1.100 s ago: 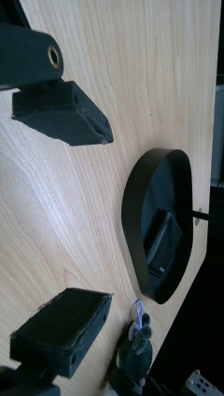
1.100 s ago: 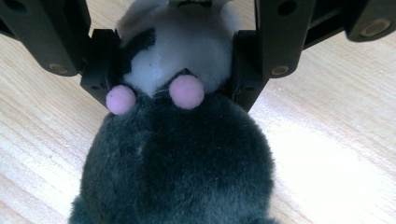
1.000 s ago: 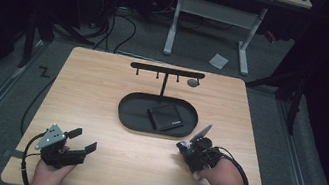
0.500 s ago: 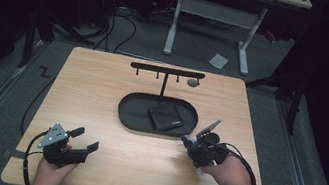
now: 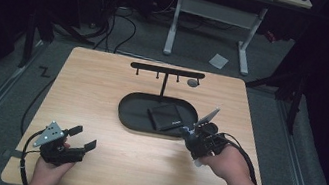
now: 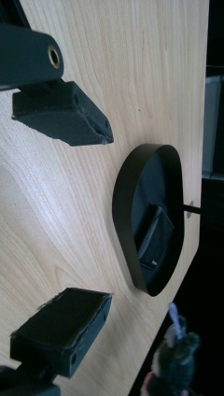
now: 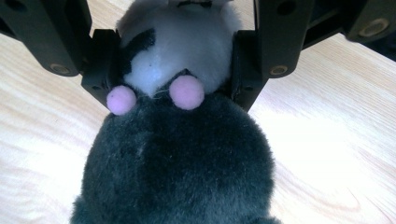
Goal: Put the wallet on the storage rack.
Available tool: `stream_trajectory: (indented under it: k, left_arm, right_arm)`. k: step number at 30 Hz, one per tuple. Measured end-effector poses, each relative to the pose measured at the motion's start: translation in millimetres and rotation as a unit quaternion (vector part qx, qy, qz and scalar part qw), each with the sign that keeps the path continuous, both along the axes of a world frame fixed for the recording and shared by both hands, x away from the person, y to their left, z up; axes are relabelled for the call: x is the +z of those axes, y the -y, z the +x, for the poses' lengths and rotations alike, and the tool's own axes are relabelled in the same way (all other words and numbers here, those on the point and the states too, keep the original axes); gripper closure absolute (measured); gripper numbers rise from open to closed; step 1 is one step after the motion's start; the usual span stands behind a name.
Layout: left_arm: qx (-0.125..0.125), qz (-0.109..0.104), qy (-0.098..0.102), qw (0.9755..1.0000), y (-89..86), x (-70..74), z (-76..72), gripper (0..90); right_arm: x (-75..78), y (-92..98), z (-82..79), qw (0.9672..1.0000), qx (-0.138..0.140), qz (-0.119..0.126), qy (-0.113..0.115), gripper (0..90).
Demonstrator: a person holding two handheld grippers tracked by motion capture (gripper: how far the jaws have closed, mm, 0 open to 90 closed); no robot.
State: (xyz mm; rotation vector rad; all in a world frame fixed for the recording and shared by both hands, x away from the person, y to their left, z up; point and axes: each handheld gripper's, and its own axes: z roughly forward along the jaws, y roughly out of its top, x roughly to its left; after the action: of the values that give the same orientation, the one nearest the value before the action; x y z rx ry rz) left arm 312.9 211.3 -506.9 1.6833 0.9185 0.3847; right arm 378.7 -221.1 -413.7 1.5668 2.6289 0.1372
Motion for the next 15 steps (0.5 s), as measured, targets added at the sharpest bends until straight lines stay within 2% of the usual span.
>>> stream_trajectory:
  k: [6,9,12,15]
  left_arm:
    - [-0.009,0.024,0.006,0.9996,2.7,1.2,-12.7,19.7]
    - [-0.011,0.035,0.013,0.9992,4.5,2.4,-18.9,19.8]
    - [-0.013,0.032,0.006,0.9994,4.8,0.0,-17.3,19.7]
    - [-0.019,0.039,0.008,0.999,8.0,-1.1,-12.9,19.7]
  right_arm:
    - [13.5,-5.3,5.0,0.9996,-0.014,0.022,0.011,47.6]
    - [15.5,-4.3,6.3,0.9994,-0.01,0.03,0.012,47.6]
    - [21.3,-2.6,6.7,0.9991,-0.013,0.038,0.017,47.6]
    - [24.7,1.5,8.7,0.9989,-0.019,0.037,0.02,47.6]
